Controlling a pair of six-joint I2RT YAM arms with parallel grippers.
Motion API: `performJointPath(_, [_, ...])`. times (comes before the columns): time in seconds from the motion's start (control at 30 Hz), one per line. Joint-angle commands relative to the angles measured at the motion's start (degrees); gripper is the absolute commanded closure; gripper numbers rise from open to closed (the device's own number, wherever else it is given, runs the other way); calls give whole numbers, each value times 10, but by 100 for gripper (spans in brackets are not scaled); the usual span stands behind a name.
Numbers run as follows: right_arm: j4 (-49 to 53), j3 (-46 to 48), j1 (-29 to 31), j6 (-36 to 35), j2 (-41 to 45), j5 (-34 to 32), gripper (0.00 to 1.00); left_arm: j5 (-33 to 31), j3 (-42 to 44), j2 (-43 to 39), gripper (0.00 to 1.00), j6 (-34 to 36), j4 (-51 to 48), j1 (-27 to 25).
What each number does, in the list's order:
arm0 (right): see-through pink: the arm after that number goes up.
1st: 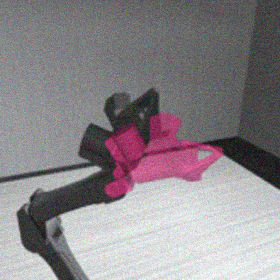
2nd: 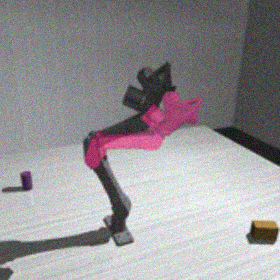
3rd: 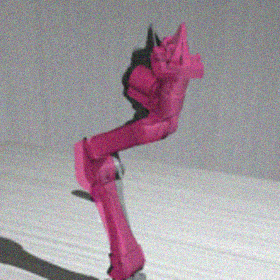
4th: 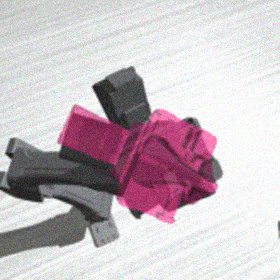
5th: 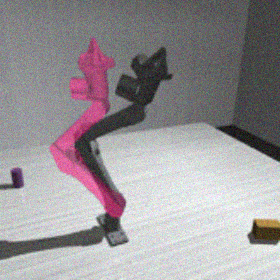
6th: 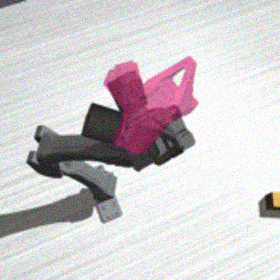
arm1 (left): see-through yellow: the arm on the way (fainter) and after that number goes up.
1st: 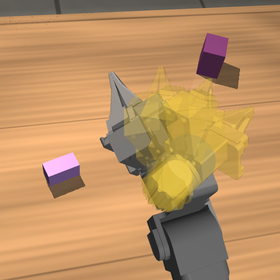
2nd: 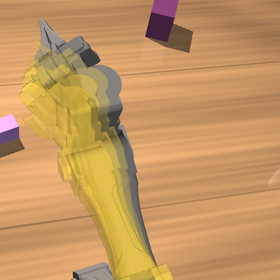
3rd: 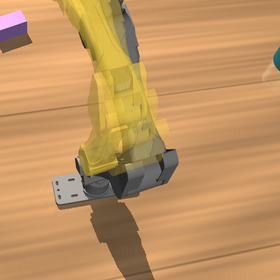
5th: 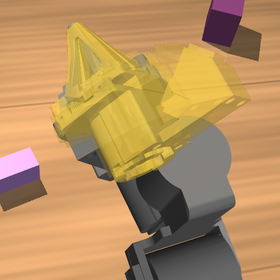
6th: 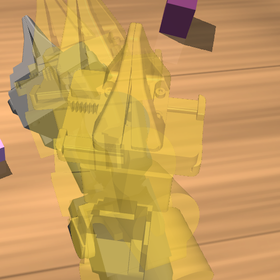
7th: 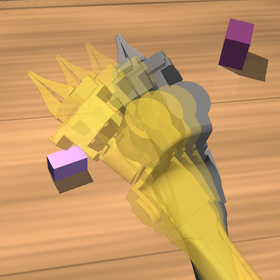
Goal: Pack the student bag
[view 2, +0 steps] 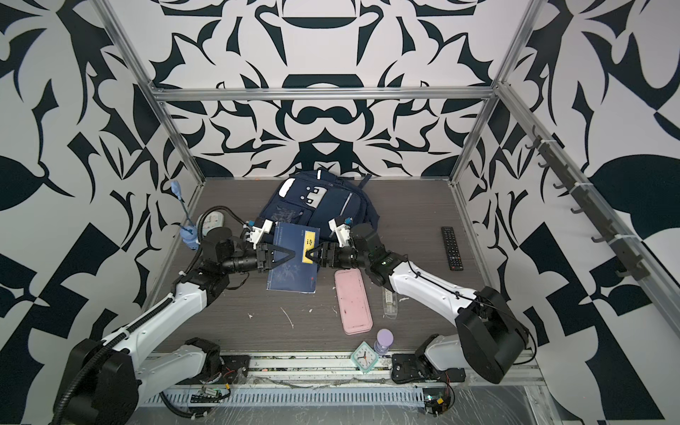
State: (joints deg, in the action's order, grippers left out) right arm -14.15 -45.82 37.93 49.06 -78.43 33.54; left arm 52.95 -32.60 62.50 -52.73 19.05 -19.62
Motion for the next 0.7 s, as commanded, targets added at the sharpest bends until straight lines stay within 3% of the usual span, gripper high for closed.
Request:
performJointPath(0.0, [-126, 10, 1, 51, -12, 49, 30, 54, 11, 1, 87, -55, 116, 0])
performJointPath(0.23, [-289, 26, 10, 135, -46, 106, 36, 39, 16, 9, 86, -54, 113, 0])
performJointPath(0.43, [-300, 24, 14, 138, -42, 115, 43, 6, 13, 10, 85, -28, 63, 0])
performJointPath(0.67, [-291, 20, 17, 137, -36, 121, 61, -31, 6, 2, 83, 9, -4, 1])
